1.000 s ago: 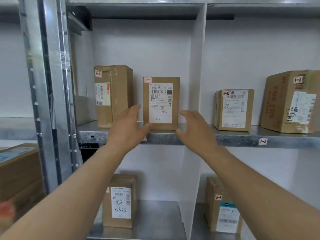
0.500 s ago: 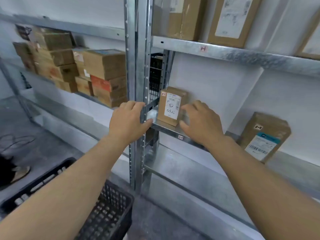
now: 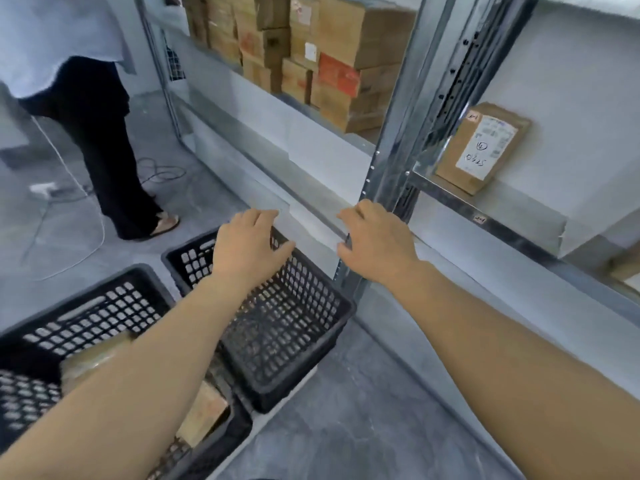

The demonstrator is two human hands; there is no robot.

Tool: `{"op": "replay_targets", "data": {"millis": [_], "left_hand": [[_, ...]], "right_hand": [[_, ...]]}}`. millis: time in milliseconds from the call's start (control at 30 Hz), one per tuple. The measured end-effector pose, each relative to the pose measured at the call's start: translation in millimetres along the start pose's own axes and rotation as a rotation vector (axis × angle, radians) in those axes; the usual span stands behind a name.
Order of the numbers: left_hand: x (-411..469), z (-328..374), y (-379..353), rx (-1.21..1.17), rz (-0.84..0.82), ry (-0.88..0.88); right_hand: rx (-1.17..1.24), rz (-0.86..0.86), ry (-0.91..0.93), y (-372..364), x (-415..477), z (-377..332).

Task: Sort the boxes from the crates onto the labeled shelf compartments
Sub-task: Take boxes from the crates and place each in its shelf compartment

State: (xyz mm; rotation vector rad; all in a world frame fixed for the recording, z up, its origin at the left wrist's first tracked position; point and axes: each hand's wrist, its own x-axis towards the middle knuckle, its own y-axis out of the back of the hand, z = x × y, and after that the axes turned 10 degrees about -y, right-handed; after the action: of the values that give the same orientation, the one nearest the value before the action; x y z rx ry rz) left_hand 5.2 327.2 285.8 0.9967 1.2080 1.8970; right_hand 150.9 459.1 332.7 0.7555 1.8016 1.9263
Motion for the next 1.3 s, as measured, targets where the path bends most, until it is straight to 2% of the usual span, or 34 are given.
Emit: {"op": "replay_targets", "data": {"millis": [367,567,833,1000,1200,1300], "left_hand": [[-128.8,-173.3,13.4,0.006,-0.151,0.354],[-198.9,-226.0,1.3,-0.039,-0.246,0.540],[-258.3,-240.1,-62.6,-0.116,-0.464,0.658],[-272.4,-235.7,-127.1,-0.237,-0.518,0.756],[-284.2,-226.6,-207.5,-0.436,-0.571,0.915],[-285.0,-226.0,-239.9,-0.571,-0.587,1.029]], "right_hand": [[0.110,-0.177,0.213,-54.0,15.1,-198.9],[0.119,-0.354,0.265,-107.2,-0.6,-264.6],[0.117,-0.643,0.280,-204.2,-32.7,-296.6],[0.076,-0.806,0.271,-278.4,-55.2,-298.0],[0.007,-1.009,0.104,-345.8,-71.1,-296.9],[0.015,-1.052,-0.009,-371.6,-73.8,-296.0]]}}
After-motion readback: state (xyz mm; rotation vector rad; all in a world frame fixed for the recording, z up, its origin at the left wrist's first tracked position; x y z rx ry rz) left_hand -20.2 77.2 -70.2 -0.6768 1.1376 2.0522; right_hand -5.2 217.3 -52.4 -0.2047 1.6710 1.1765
